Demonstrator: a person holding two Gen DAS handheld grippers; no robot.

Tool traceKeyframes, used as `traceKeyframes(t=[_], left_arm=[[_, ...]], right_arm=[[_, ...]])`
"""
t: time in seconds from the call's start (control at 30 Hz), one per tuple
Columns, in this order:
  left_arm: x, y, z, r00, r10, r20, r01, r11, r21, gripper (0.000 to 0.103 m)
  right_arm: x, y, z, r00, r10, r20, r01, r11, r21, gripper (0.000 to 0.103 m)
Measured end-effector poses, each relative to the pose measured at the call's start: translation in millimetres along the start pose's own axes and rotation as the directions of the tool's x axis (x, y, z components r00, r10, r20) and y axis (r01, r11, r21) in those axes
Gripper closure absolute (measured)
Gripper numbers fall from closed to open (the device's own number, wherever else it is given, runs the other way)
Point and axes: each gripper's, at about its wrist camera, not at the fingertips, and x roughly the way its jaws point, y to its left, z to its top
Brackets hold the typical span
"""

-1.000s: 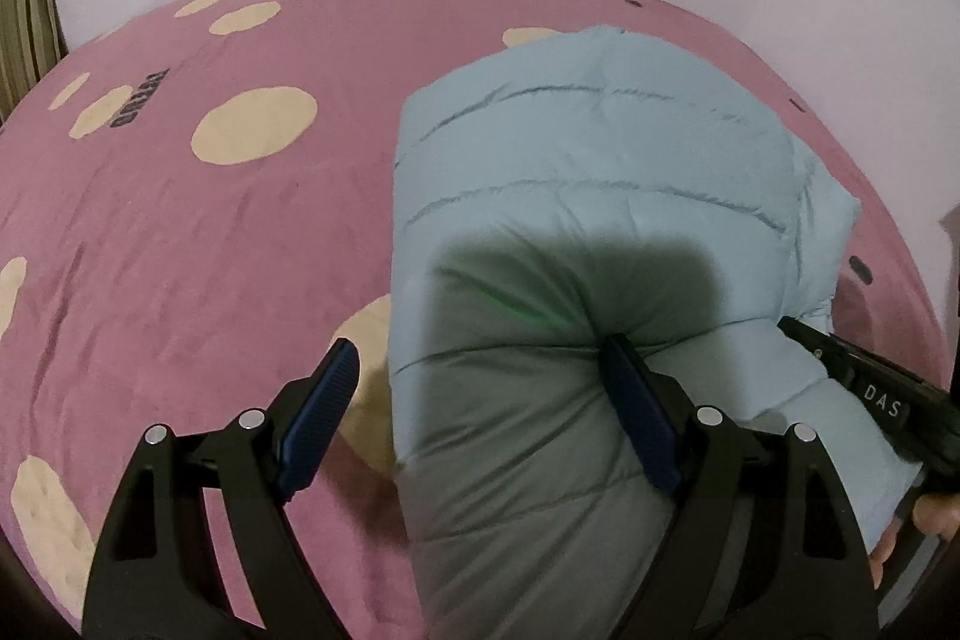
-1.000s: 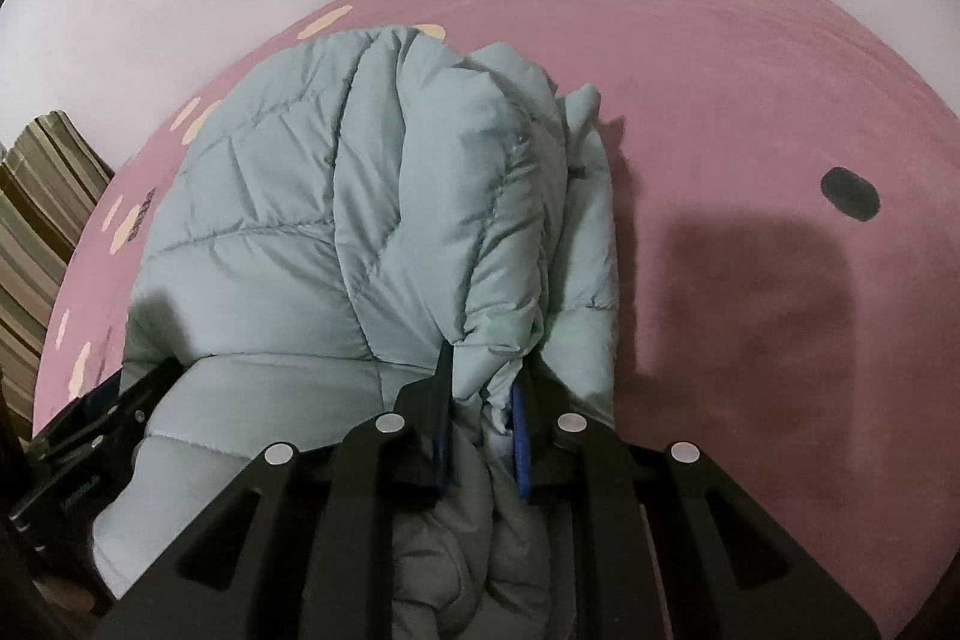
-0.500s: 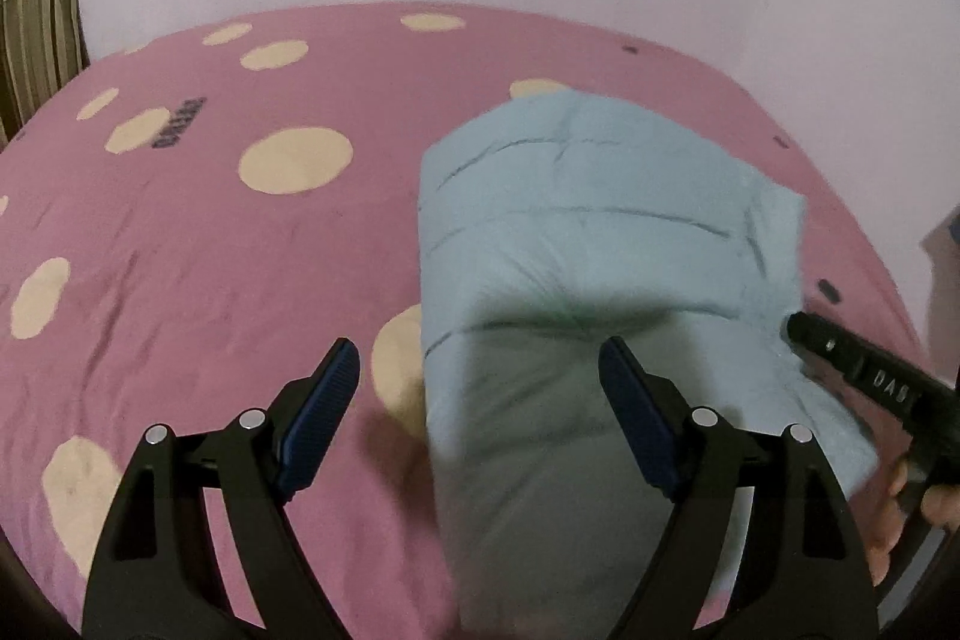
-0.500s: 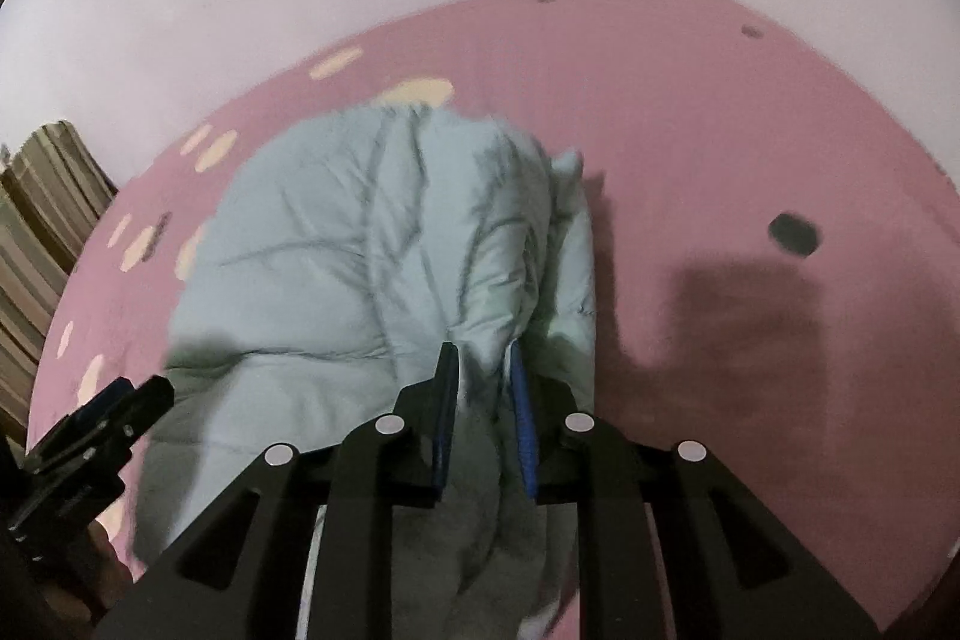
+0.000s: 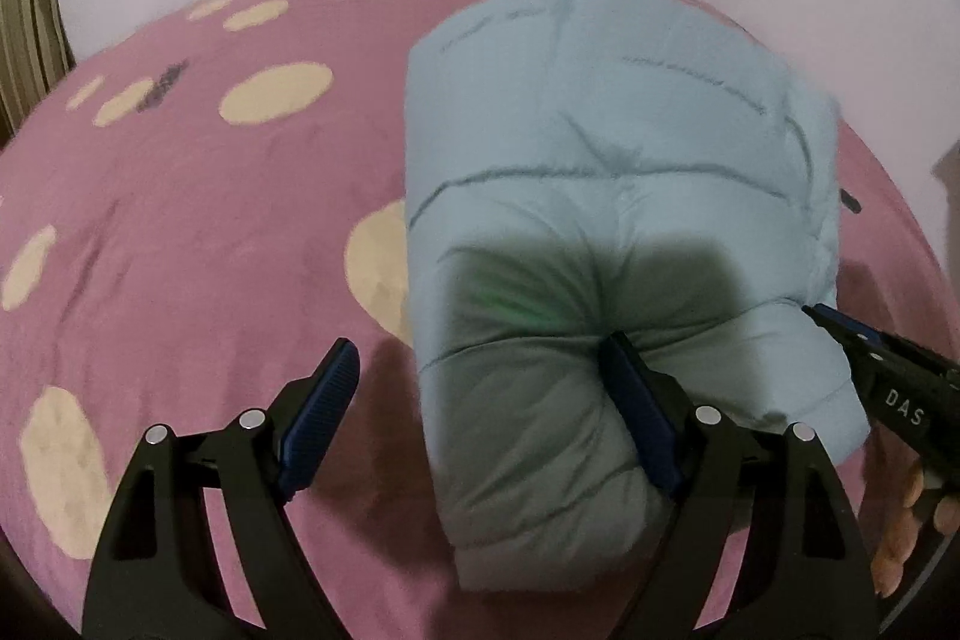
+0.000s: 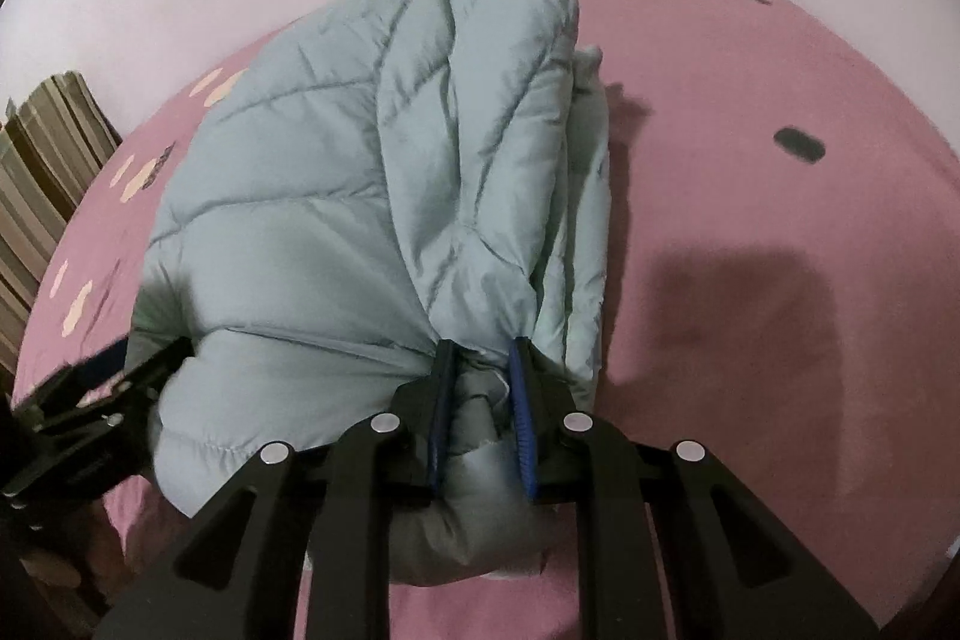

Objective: Fold large clothes

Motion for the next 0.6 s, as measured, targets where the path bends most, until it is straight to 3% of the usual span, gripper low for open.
traceKeyframes(t=[0.2,0.27,0.47,0.6], left_arm=[[-18.7,3.3,4.7,1.0,-0.002,0.008,0.002,1.0,0.005,0.024],[-38.0,8.4,13.6,0.999,-0.026,0.04,0.026,1.0,-0.015,0.024],[-59.6,8.3,76.4,0.985,-0.013,0.173,0.017,1.0,-0.023,0.024],[-36.0,4.2,110.2,0.988,-0.002,0.154,0.01,0.999,-0.051,0.024]], right_arm=[[-21.2,-2.6,9.0,1.0,0.013,0.005,-0.013,1.0,0.026,0.085],[-43.8,1.8,20.9,0.998,0.016,0.063,-0.017,1.0,0.01,0.085],[-68.7,21.7,87.2,0.98,0.031,0.195,-0.027,0.999,-0.025,0.081],[-44.1,26.0,119.8,0.985,0.025,0.171,-0.023,1.0,-0.015,0.081]])
